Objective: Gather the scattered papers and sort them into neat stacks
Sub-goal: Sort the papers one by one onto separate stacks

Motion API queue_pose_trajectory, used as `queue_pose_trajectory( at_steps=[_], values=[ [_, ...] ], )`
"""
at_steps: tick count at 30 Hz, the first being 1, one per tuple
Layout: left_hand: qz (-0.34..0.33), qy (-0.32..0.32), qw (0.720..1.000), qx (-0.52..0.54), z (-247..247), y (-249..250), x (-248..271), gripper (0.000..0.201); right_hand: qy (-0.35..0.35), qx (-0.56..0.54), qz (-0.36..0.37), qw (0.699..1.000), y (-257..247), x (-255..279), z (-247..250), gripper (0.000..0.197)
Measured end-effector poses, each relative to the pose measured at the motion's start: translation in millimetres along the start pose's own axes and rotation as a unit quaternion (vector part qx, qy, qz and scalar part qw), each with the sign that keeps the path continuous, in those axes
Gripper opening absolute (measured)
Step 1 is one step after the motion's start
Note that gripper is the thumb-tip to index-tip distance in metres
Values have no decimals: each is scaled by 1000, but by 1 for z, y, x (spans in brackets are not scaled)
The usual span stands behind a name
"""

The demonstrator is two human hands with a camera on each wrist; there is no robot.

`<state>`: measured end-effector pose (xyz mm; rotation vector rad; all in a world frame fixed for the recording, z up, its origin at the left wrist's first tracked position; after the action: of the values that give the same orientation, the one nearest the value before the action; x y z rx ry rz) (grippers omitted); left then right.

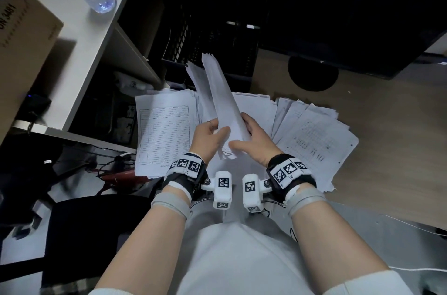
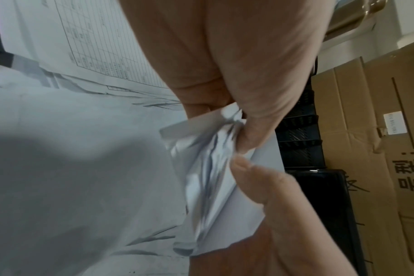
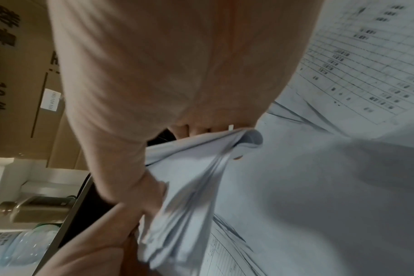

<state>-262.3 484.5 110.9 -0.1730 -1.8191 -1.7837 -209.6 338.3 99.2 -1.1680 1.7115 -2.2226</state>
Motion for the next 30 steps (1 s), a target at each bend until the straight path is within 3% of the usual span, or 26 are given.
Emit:
queue_pose_trajectory(
  at_steps=[4, 7, 10, 14, 17, 21, 25, 30],
  values=[
    [-17, 48, 998, -39, 4, 1, 1, 24, 162, 23, -46, 985, 6, -2, 7, 43],
    [-15, 87, 995, -52, 13, -3, -5, 20, 261, 3, -101, 960, 20, -2, 17, 41],
    [-12, 98, 994, -48, 17, -3, -6, 26, 261, -31, -134, 955, 33, -6, 20, 22],
    [-19, 96, 994, -50, 16, -3, -3, 31, 284, -19, -141, 948, 32, -5, 16, 36],
    [-14, 97, 994, -57, 22, -7, -3, 41, 275, 22, -153, 949, 30, -2, 12, 26],
    [-10, 103, 993, -56, 31, -17, -4, 36, 320, 58, -161, 932, 30, 2, 11, 16],
    [-17, 96, 993, -63, 35, -22, -1, 46, 335, 66, -178, 923, 32, -3, 6, 16],
    [-46, 81, 992, -85, 40, -19, 0, 11, 337, 37, -177, 924, 36, -13, -2, 18]
  ],
)
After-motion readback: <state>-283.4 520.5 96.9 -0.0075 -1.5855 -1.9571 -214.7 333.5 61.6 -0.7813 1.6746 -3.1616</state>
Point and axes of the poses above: each hand's wrist, its own x-axis away from the middle knuckle, its own z-axis out of the back of the hand, y = z × x, the point moved 1 cm from there along -x, towards the middle knuckle
